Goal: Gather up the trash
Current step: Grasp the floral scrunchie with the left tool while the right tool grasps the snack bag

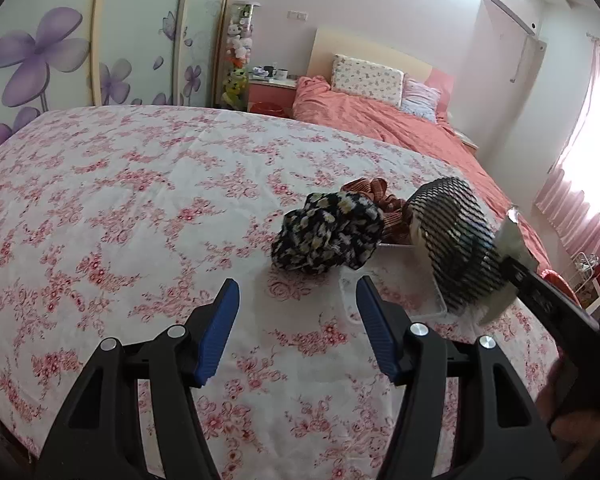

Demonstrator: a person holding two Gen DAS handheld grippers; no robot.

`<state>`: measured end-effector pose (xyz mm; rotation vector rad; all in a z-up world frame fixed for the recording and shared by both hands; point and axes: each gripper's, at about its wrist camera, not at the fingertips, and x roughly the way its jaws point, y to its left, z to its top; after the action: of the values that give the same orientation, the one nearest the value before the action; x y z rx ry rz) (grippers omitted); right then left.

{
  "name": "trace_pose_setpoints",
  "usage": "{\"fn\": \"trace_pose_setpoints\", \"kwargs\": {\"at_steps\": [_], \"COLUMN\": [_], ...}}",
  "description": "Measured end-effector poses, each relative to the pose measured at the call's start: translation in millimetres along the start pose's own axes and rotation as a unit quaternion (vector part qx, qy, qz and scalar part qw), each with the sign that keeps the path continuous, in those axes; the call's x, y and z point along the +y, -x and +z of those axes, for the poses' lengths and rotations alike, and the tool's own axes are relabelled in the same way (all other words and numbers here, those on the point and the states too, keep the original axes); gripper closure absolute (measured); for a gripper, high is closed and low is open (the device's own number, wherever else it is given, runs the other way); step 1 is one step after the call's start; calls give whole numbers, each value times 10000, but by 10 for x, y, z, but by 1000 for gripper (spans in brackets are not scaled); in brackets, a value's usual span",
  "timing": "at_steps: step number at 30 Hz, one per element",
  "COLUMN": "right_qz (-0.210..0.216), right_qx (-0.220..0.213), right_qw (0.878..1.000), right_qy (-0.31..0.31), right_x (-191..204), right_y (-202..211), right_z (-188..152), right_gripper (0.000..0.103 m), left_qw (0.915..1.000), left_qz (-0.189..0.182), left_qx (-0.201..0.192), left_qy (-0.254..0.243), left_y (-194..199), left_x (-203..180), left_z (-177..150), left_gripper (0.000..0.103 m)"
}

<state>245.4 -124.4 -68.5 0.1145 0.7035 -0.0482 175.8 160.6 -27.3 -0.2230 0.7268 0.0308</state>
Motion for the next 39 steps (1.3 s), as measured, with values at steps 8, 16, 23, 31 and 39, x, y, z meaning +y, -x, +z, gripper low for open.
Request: {"fn": "trace_pose_setpoints", "kwargs": {"at_steps": [8, 16, 23, 31, 39], "right_qz": [394, 682, 673, 468, 385], "right_qx": [-341, -550, -349, -437, -499], "right_qw": [9985, 9960, 9966, 9975, 9977], "right_qy": [-145, -199, -319, -296, -249], "right_x": [-345, -560, -638, -709, -737], "right_y": [296, 478, 341, 342, 434], "right_z": [-27, 34, -6, -5, 29], "right_gripper": [92, 91, 85, 92, 92], "left_qw": [9999, 9994, 9991, 9988, 9991], "left_qz": [-11, -3, -5, -37, -156], "left_qx": [78, 299, 342, 440, 328], "left_qy": [-75, -150, -253, -215, -227], "left_y": [-214, -410, -423, -490, -461], "left_x": [-114, -179, -237, -221, -226], "left_z": [194, 253, 255, 266, 331], "left_gripper": [42, 42, 42, 56, 97]}}
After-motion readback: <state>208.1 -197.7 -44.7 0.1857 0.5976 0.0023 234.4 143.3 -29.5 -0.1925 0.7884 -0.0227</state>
